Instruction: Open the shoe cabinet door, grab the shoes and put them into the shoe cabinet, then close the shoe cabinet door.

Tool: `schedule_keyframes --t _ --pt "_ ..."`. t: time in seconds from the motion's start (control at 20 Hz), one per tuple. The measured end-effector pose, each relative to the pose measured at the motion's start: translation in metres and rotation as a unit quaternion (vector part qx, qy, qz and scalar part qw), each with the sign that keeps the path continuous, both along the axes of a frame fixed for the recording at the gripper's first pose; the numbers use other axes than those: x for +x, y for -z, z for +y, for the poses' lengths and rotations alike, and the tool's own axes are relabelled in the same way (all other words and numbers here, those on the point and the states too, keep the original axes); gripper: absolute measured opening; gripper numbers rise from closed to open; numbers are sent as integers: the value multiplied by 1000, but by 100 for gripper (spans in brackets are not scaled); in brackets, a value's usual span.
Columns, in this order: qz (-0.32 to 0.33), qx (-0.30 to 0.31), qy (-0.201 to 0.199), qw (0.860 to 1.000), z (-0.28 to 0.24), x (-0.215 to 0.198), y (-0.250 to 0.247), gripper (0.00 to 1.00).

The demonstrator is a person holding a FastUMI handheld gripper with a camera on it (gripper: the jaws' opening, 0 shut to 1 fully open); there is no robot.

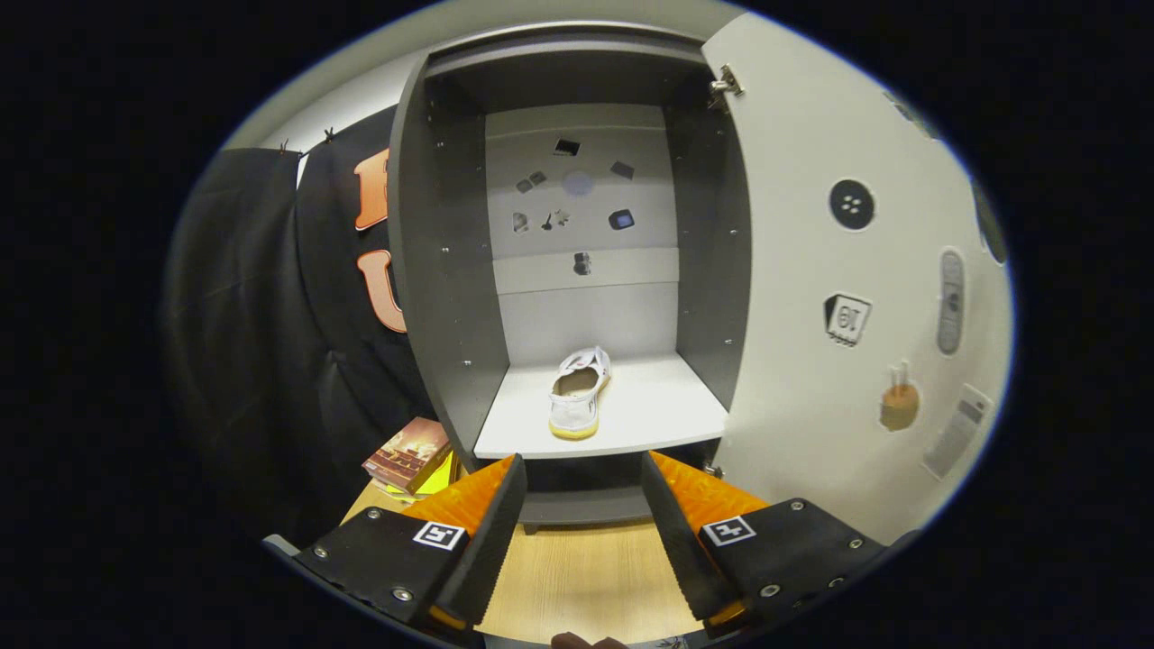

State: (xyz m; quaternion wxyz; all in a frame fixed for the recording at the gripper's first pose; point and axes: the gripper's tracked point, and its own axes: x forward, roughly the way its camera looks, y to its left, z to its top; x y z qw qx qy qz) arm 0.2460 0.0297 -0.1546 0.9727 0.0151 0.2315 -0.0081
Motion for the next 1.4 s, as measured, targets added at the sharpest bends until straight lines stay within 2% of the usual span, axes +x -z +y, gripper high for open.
schedule_keyframes --t 0.15,0.35,0.95,1.15,1.4 --pt "-15 3 9 1000 -19 -29 -22 81" --pt "-32 16 0 999 -45 -61 -46 82" --pt "-47 26 -83 995 -130 -166 -86 82" --pt "-56 18 -73 996 -168 -177 -91 82" --pt "-64 11 -39 997 -226 -169 -86 82"
